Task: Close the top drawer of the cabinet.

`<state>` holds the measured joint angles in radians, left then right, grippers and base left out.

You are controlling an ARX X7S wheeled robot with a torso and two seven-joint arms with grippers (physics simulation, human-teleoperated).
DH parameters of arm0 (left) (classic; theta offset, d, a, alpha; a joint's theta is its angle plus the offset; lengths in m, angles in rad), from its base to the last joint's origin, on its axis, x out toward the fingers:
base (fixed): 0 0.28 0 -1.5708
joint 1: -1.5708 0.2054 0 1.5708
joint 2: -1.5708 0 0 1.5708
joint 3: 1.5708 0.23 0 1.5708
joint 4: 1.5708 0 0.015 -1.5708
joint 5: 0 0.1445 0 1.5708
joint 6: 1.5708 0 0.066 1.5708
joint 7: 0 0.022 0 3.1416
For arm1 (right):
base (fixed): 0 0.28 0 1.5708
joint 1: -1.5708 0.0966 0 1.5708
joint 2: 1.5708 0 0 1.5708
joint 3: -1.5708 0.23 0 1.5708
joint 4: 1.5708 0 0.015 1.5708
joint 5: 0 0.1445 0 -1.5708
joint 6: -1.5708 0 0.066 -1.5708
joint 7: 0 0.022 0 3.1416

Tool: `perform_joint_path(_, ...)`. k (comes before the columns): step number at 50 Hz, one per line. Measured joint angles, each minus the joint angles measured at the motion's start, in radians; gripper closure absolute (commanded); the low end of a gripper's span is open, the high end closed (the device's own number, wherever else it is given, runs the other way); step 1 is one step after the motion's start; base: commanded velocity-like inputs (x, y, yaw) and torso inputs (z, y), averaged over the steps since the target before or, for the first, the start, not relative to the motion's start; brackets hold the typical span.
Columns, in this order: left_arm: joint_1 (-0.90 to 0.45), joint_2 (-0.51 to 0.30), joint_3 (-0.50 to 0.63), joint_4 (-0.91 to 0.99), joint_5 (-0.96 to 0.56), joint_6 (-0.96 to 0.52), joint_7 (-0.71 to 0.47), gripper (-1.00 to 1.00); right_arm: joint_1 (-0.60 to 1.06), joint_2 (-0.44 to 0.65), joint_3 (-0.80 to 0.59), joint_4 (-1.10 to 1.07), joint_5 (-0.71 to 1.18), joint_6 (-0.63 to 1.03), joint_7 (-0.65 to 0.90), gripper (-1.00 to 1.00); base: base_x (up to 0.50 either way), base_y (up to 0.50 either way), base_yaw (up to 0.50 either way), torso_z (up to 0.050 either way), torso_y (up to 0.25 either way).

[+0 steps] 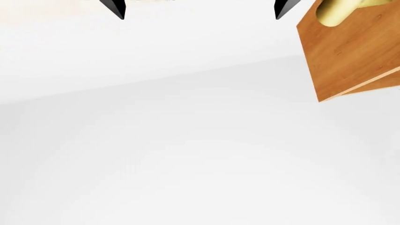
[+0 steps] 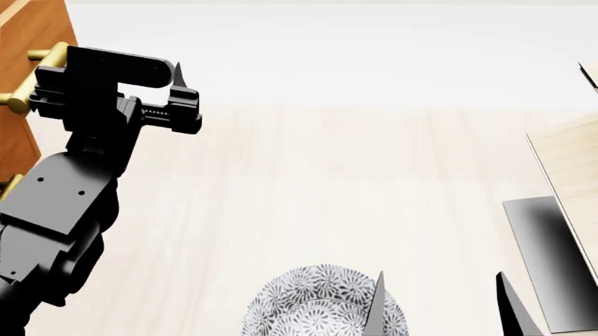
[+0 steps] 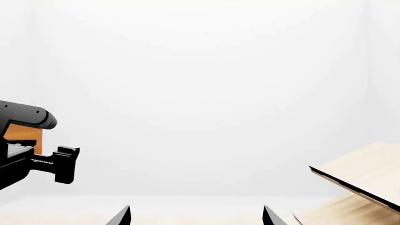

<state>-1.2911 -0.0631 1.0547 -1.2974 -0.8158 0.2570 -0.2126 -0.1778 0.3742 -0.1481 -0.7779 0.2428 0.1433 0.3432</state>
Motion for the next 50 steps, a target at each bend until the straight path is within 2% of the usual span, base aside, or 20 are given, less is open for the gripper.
perform_joint_path(28,0.033,-0.044,-0.548,-0.002,0.477,-0.066,0.050,-1.00,0.005,0.008,-0.006,0.003,0.004,0.001,0.011,-1.00,0.00,0.00,0.00,0.000,0.000)
perform_joint_path(40,0.041,-0.070,-0.715,-0.005,0.609,-0.081,0.062,-1.00,0.006,0.011,-0.007,0.003,0.005,0.000,0.015,-1.00,0.00,0.00,0.00,0.000,0.000)
perform_joint_path(50,0.050,-0.088,-0.802,-0.003,0.684,-0.087,0.072,-1.00,0.009,0.013,-0.009,0.007,0.005,-0.001,0.018,-1.00,0.00,0.00,0.00,0.000,0.000)
